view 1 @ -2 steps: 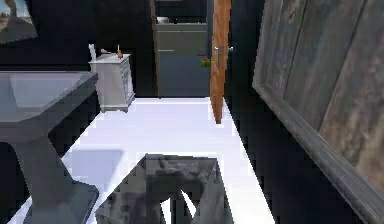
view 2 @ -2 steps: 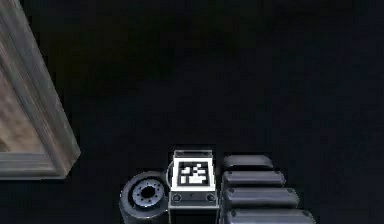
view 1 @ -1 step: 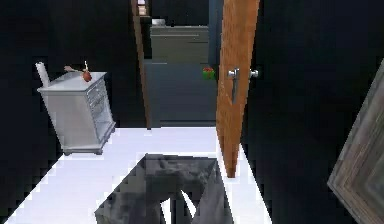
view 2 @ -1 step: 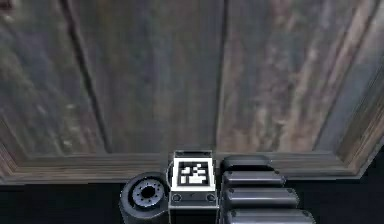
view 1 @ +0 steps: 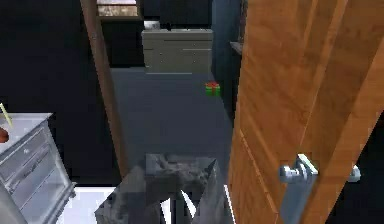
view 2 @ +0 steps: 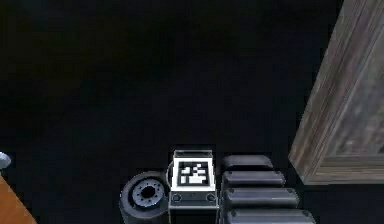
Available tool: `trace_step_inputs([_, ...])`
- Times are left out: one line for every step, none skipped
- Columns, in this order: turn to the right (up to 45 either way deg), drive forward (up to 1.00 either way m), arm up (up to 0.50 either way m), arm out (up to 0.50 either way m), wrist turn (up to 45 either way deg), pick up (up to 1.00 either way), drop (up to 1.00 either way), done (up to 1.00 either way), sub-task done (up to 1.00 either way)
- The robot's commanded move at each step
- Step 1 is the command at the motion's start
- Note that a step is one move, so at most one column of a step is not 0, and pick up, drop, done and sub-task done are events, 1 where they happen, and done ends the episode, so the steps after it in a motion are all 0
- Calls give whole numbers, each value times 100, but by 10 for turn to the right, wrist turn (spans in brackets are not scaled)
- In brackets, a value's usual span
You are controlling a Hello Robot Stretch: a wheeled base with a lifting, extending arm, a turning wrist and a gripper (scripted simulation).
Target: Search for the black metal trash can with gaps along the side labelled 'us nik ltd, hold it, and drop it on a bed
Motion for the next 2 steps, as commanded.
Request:
trace_step_inputs([0,100,0,0,0,0,0,0,0])
trace_step_inputs([-90,0,0,0,0,0,0,0,0])
